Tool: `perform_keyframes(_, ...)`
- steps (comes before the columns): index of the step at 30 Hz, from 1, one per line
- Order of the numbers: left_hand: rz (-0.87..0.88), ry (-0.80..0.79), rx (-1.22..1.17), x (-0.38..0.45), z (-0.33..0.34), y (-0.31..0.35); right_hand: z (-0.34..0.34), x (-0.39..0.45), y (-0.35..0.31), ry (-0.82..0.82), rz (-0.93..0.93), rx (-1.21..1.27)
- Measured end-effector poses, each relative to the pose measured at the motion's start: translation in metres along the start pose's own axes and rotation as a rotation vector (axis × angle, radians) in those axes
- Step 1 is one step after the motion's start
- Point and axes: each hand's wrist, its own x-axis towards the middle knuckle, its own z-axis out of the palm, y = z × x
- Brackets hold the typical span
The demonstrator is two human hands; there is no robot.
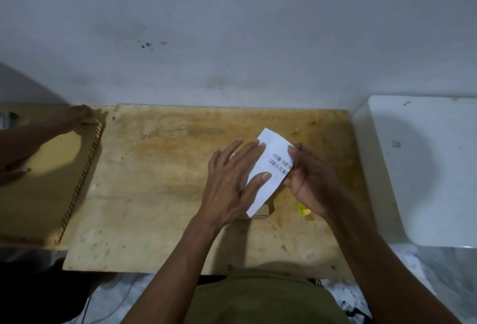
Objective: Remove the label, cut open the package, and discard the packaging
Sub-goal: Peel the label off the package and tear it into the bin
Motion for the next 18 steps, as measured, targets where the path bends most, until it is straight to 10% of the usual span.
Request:
perform_keyframes(5, -0.022, 0.122, -0.075, -0.01, -0.019, 0.008, 0.02, -0.014, 0.001, 0.084, -0.072, -0.052)
perform_keyframes(11, -0.01, 0.14, 0.007, -0.027, -0.046, 0.01, 0.041, -0.039, 0.007, 0.433, -0.346, -1.044)
perform_keyframes(18, -0.002, 0.075, -0.007, -0.061, -0.07, 0.019, 0.069, -0.072, 0.025, 0.147, -0.68, -1.64)
